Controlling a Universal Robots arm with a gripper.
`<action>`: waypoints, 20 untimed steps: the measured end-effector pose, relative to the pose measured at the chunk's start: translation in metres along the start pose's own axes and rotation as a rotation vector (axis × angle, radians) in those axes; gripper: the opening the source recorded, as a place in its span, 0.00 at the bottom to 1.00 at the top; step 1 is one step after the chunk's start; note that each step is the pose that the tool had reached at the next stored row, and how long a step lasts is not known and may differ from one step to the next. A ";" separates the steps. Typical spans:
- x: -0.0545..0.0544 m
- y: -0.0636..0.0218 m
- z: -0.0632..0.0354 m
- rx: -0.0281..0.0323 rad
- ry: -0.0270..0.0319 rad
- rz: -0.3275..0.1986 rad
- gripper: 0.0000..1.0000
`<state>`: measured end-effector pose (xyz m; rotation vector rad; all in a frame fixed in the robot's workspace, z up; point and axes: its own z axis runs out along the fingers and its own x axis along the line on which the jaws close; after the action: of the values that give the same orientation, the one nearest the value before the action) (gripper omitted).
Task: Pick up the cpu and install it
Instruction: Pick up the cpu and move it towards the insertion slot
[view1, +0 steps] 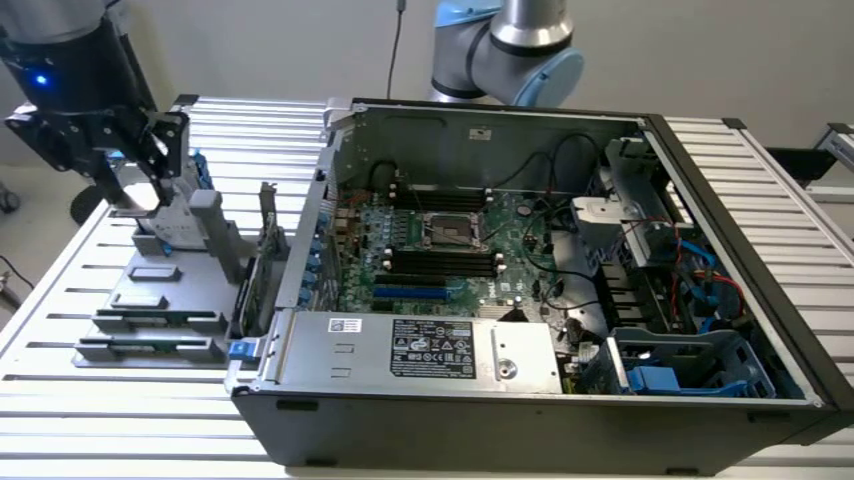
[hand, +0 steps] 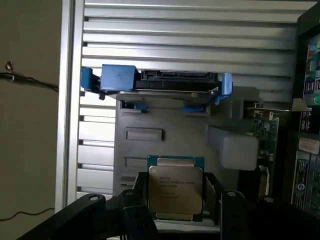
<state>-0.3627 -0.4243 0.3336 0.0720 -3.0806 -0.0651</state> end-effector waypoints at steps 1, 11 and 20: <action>-0.004 0.0000 -0.0047 -0.0006 0.0013 0.000 0.55; -0.045 0.0000 -0.0519 -0.0044 0.0204 -0.004 0.55; -0.084 -0.0012 -0.0712 -0.0056 0.0309 -0.009 0.55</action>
<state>-0.2748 -0.4244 0.3996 0.0855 -3.0493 -0.0723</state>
